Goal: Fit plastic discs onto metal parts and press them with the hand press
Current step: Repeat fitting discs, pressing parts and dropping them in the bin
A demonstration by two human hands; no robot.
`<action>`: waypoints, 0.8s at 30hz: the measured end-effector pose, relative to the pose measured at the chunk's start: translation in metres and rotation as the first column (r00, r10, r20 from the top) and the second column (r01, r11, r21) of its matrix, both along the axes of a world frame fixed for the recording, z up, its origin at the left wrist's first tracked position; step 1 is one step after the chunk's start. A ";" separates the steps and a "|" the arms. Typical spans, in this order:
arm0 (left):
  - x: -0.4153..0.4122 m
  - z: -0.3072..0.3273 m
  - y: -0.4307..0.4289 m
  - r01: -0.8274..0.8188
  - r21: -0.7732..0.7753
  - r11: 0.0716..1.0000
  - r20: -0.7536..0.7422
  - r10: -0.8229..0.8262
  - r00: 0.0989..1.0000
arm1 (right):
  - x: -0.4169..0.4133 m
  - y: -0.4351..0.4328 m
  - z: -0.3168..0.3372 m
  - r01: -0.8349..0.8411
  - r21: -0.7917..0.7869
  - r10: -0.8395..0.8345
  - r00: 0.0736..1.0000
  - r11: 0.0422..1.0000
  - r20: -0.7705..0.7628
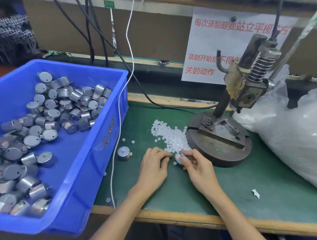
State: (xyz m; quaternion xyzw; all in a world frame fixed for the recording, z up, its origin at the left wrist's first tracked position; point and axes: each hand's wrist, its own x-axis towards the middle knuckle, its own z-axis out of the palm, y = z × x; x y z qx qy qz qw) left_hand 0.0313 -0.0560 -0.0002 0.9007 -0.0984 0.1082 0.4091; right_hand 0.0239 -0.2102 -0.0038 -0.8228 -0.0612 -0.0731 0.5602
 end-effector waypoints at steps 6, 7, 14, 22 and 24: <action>0.000 -0.002 -0.001 -0.014 -0.014 1.000 -0.003 0.014 1.000 | 0.001 0.003 0.000 -0.001 -0.064 0.004 0.999 0.998 0.053; 0.000 -0.002 -0.001 -0.015 -0.017 1.000 -0.004 0.015 1.000 | 0.001 0.003 0.000 0.000 -0.072 0.005 0.998 0.997 0.064; 0.000 -0.003 -0.001 -0.011 -0.021 1.000 0.005 0.011 1.000 | -0.003 0.007 -0.003 0.071 -0.397 0.082 0.931 0.915 0.356; 0.001 -0.005 -0.001 -0.003 -0.010 1.000 0.019 0.003 1.000 | -0.003 0.011 -0.007 0.104 -0.483 0.125 0.899 0.869 0.419; 0.001 -0.006 0.000 -0.002 0.002 1.000 0.021 0.002 1.000 | -0.003 0.011 -0.007 0.088 -0.493 0.141 0.903 0.865 0.407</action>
